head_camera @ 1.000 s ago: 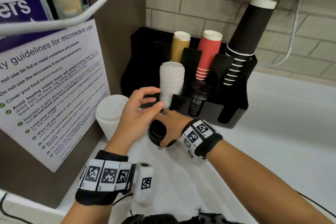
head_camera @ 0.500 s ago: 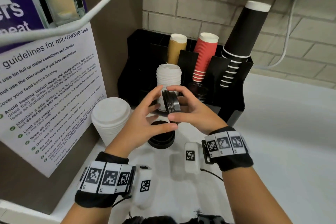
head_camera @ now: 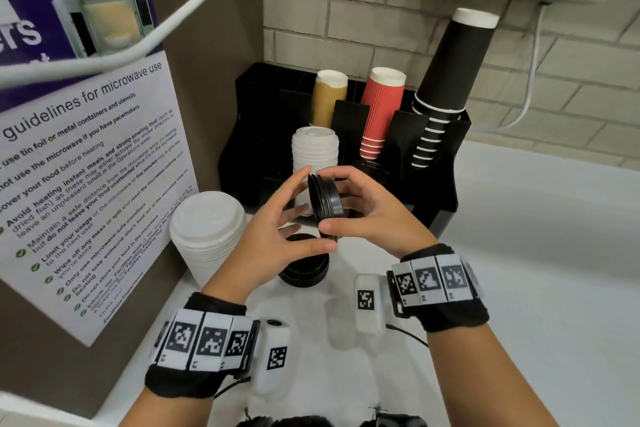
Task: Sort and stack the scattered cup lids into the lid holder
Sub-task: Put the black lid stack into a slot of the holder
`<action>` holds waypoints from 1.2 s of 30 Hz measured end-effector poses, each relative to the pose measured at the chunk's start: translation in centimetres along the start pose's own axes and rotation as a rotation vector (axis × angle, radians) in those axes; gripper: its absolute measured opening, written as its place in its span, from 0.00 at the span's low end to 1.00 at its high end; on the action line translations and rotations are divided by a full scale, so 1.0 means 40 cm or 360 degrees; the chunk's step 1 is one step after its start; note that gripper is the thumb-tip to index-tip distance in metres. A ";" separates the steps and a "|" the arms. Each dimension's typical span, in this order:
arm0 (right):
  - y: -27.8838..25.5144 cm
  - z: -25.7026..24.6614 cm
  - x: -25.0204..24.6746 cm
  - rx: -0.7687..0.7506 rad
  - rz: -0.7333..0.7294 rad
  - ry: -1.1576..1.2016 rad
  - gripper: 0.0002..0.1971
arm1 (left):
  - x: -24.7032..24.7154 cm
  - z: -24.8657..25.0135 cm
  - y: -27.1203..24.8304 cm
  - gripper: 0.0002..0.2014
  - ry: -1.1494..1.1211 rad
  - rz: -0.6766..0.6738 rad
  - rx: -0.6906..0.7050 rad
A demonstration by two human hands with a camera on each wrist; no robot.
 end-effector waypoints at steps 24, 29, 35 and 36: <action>0.161 0.110 -0.225 0.0300 0.0126 -0.1667 0.34 | -0.084 0.020 -0.024 0.16 0.0102 0.0332 0.0078; 0.126 0.108 -0.215 0.0195 0.0330 -0.1821 0.31 | -0.084 0.016 -0.023 0.15 0.0094 0.0335 0.0078; 0.089 0.092 -0.172 0.0042 0.0465 -0.2000 0.24 | -0.078 0.021 -0.025 0.15 0.0083 0.0324 0.0090; 0.086 0.090 -0.169 0.0045 0.0470 -0.2026 0.24 | -0.077 0.022 -0.025 0.15 0.0082 0.0323 0.0091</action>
Point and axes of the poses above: each hand's wrist, its own y-axis towards the middle knuckle, its own x-axis out of the palm, z = x × y, the point moved 10 cm from there along y, towards the middle knuckle, and after that the axes turned 1 degree about x, right-handed, at the moved point
